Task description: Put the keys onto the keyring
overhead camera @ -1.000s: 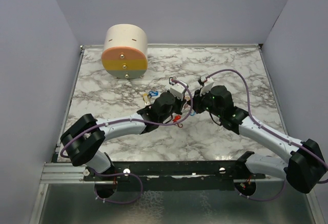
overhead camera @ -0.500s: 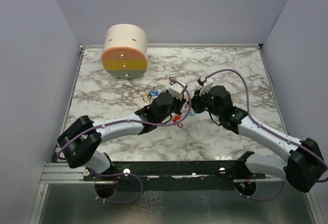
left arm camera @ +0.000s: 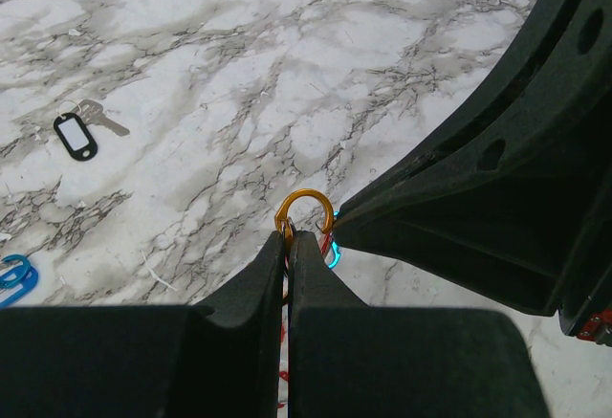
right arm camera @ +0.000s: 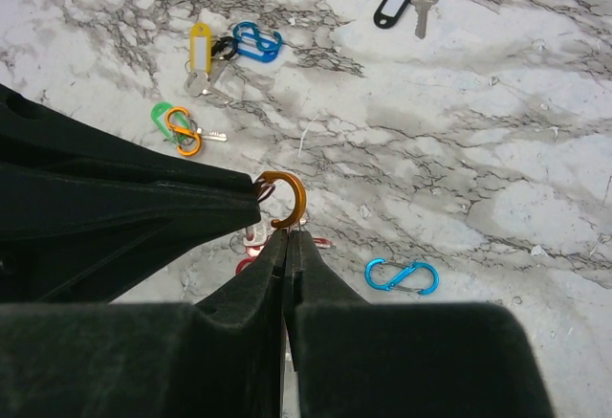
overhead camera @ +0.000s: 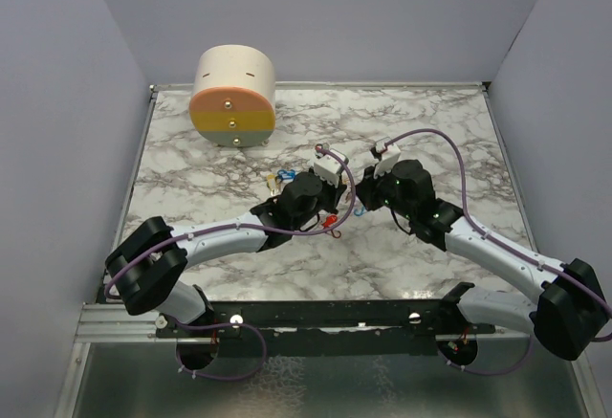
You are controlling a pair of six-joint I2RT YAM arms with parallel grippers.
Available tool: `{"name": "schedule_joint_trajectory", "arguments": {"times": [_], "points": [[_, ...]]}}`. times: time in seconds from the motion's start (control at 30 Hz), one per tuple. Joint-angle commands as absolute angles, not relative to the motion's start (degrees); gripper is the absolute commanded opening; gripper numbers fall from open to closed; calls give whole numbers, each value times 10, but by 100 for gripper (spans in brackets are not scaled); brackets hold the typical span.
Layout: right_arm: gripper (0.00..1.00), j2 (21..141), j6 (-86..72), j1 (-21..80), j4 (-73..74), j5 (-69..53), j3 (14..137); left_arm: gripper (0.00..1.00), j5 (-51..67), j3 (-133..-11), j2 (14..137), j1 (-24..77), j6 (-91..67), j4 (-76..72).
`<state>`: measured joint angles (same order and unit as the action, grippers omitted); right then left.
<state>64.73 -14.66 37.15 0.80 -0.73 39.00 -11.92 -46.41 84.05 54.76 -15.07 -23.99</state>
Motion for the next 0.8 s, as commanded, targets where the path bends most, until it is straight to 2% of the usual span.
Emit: {"name": "schedule_joint_trajectory", "arguments": {"times": [0.0,0.47,0.77], "points": [[1,636,-135,373,-8,-11,388,0,-107,-472,840,544,-153,-240],[1,640,-126,373,-11,-47,387,0,-93,-502,870,540,-149,-239],[1,632,-132,374,-9,-21,388,0,-82,-496,866,540,-152,-237]]}}
